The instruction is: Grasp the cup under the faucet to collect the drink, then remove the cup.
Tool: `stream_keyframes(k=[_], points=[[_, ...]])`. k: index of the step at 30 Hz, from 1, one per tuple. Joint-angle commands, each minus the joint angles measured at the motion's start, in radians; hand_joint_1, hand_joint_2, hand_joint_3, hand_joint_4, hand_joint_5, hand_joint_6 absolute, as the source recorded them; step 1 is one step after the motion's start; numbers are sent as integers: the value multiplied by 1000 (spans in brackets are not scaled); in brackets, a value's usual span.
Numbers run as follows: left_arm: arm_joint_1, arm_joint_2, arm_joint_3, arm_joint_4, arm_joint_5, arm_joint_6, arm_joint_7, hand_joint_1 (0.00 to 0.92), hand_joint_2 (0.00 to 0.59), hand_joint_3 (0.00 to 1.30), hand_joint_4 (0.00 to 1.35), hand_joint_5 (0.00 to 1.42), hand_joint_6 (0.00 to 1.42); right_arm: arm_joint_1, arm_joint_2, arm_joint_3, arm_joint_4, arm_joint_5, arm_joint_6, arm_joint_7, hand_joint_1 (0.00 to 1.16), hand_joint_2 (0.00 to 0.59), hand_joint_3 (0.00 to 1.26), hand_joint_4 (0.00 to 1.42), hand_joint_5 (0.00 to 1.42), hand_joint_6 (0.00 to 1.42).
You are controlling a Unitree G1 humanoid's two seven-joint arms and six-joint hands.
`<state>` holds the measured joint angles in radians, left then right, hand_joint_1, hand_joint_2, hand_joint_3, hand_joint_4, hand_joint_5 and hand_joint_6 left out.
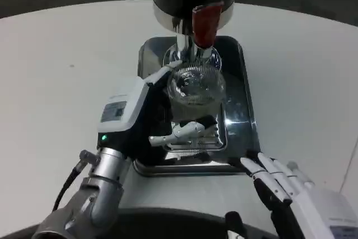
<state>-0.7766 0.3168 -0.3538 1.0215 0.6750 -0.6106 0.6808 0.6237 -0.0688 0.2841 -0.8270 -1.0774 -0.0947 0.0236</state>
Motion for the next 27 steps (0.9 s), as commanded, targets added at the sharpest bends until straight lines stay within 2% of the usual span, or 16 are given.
stream_keyframes(k=[1, 4, 9, 15, 19, 22, 25, 27], points=[[37, 8, -12, -4, 7, 12, 0, 351, 93, 162, 304, 633, 683, 5, -2, 4, -4, 5, 8, 17, 475, 519, 189, 96, 111, 108], [42, 10, -4, -14, -3, 4, 0, 290, 74, 123, 250, 581, 587, 5, -6, 3, -2, 5, 6, 19, 476, 519, 192, 96, 116, 109], [77, 17, 32, -62, -58, -30, -33, 243, 48, 64, 205, 471, 440, 0, -9, 4, -1, 7, 8, 21, 480, 524, 195, 96, 120, 111], [201, 56, 111, -242, -155, -72, -111, 130, 18, 21, 145, 383, 325, -14, -13, 0, 5, 16, 14, 30, 484, 527, 196, 101, 122, 112], [291, 81, 194, -408, -244, -59, -192, 89, 0, 0, 94, 297, 226, -28, -16, 6, 11, 19, 14, 38, 487, 527, 196, 104, 122, 112], [331, 86, 243, -504, -294, -35, -253, 27, 0, 0, 25, 182, 104, -34, -18, 10, 14, 19, 15, 44, 488, 528, 197, 105, 122, 112], [366, 101, 286, -618, -392, -21, -371, 0, 0, 0, 0, 92, 7, -38, -19, 7, 12, 17, 19, 48, 489, 528, 197, 106, 122, 113], [382, 101, 308, -676, -458, -13, -443, 0, 0, 0, 0, 19, 0, -38, -21, 2, 10, 17, 21, 50, 490, 528, 197, 106, 122, 113]])
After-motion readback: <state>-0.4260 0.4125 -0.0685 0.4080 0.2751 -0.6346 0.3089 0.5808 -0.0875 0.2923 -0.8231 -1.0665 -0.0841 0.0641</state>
